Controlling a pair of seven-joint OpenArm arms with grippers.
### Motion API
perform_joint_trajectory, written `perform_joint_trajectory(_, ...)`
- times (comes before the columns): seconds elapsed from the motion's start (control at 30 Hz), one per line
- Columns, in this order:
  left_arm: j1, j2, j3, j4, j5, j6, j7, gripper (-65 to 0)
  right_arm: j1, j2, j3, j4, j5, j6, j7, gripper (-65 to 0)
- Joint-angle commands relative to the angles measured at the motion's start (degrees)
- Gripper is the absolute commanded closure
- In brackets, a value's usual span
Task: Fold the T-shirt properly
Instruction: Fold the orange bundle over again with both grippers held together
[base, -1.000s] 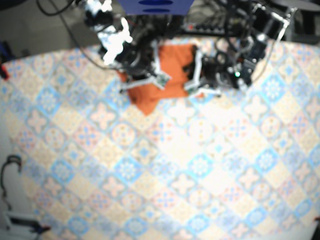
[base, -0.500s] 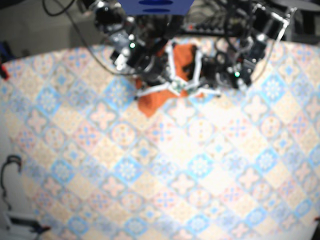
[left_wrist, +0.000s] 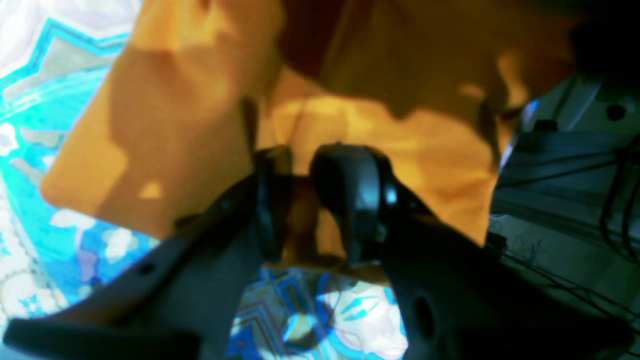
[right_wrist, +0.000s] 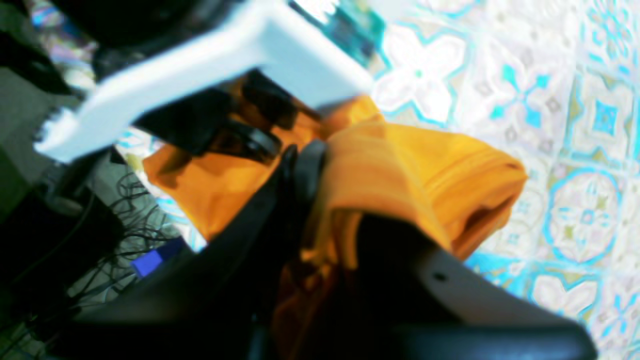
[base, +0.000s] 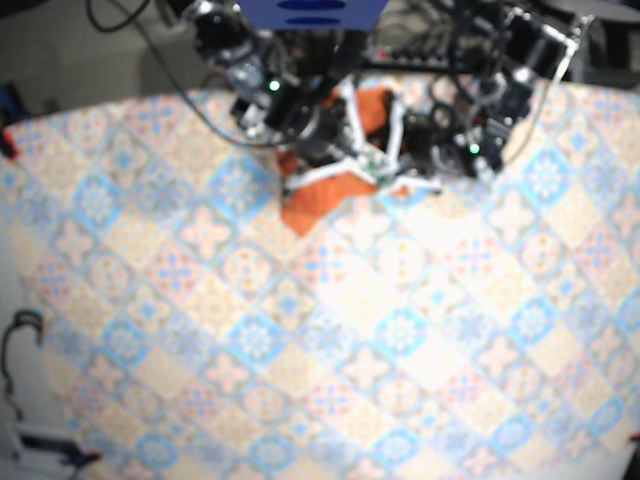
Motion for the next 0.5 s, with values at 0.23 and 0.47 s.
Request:
perform_joint_trajectory(0.23,-1.29,-0.20,0.17,-2.29,3.99,1.83,2.69,-17.5,2.96,-0.14,-3.85,-0.93,0.47,-0.13,1.46,0.0)
perform_joint_trajectory(0.47,-1.55,-0.20,0.17,-2.29,3.99,1.83,2.86,-17.5,3.66,-0.22,-3.94,-3.65,0.47,-0.13,1.81,0.0)
